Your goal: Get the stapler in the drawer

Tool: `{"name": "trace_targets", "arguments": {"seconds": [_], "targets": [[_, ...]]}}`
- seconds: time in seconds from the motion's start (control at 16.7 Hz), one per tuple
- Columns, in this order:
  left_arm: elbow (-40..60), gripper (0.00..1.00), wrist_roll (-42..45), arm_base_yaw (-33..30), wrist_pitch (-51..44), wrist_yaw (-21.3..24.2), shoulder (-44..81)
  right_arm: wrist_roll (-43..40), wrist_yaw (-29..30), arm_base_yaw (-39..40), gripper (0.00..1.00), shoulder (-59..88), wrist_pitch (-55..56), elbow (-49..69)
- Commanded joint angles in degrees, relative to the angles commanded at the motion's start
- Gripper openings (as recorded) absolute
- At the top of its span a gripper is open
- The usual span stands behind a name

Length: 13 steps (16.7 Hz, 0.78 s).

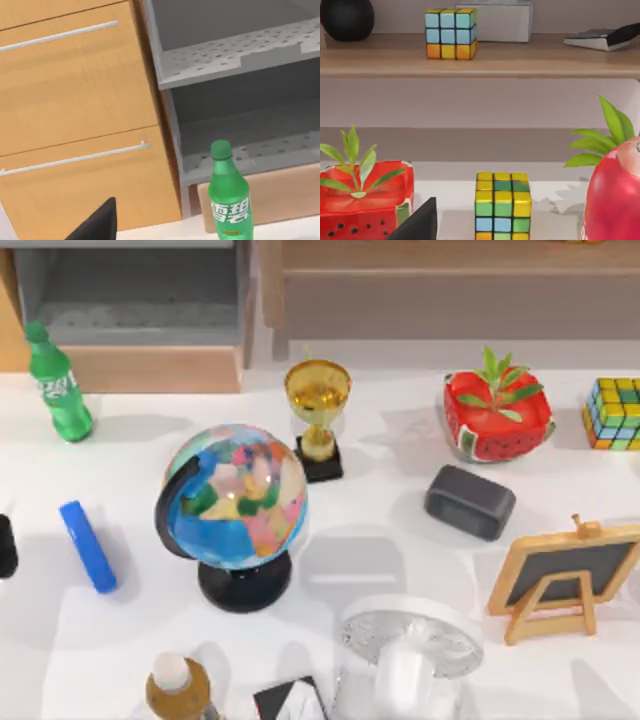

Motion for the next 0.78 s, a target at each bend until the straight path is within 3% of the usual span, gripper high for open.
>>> {"name": "trace_targets", "arguments": {"seconds": [0.78], "targets": [[32.9, 1.00, 47.8, 12.7, 35.3, 14.2, 68.8, 0.0, 0.0, 0.0, 1.00, 0.0, 0.0, 0.0]]}}
